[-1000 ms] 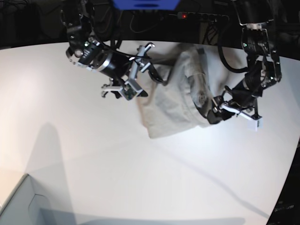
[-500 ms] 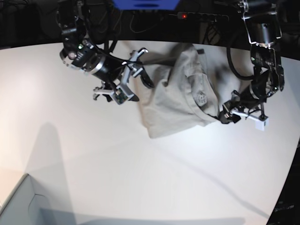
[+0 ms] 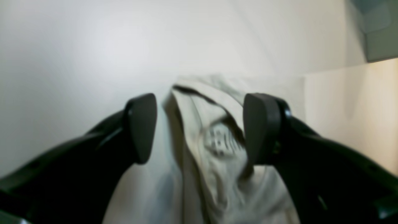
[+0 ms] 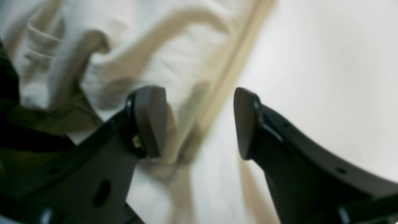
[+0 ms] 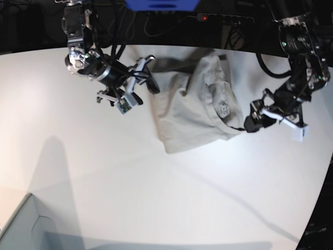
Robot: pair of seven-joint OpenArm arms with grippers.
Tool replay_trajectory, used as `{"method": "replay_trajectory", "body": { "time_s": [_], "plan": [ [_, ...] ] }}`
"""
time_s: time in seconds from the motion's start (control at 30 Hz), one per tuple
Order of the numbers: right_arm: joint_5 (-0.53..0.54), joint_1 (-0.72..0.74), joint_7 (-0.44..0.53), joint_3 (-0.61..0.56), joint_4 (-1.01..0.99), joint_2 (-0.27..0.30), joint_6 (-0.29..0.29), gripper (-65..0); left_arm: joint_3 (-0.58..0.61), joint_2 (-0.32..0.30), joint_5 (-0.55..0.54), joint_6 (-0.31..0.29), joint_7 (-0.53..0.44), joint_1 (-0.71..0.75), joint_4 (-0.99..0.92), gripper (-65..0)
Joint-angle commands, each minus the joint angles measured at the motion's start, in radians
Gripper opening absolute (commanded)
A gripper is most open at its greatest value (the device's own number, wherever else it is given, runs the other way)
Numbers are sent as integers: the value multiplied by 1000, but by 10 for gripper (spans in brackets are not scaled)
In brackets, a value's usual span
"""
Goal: Layout the t-shirt on the table in an organized manner, then fold the t-shirt properly
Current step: 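Grasp the folded shirt edges with both grippers and straighten the stack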
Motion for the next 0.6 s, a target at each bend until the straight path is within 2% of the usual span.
{"method": "replay_trajectory", "body": {
  "time_s": [0.0, 0.1, 0.23, 0.47, 0.57],
  "plan": [
    [18, 9, 31, 11, 18, -4, 12, -302, -25, 35, -10, 1, 10, 30, 55, -226],
    [18, 9, 31, 35, 18, -1, 12, -302, -67, 144, 1, 1, 7, 128, 131, -226],
    [18, 11, 32, 46, 18, 4, 12, -303, -50, 216, 2, -5, -47, 211, 135, -226],
    [18, 12, 32, 44, 19, 4, 12, -304, 120, 205, 10, -1, -174, 266, 63, -229],
    [18, 12, 32, 44, 19, 4, 12, -304, 136, 208, 79, -1, -202, 265, 49, -230]
  ]
}}
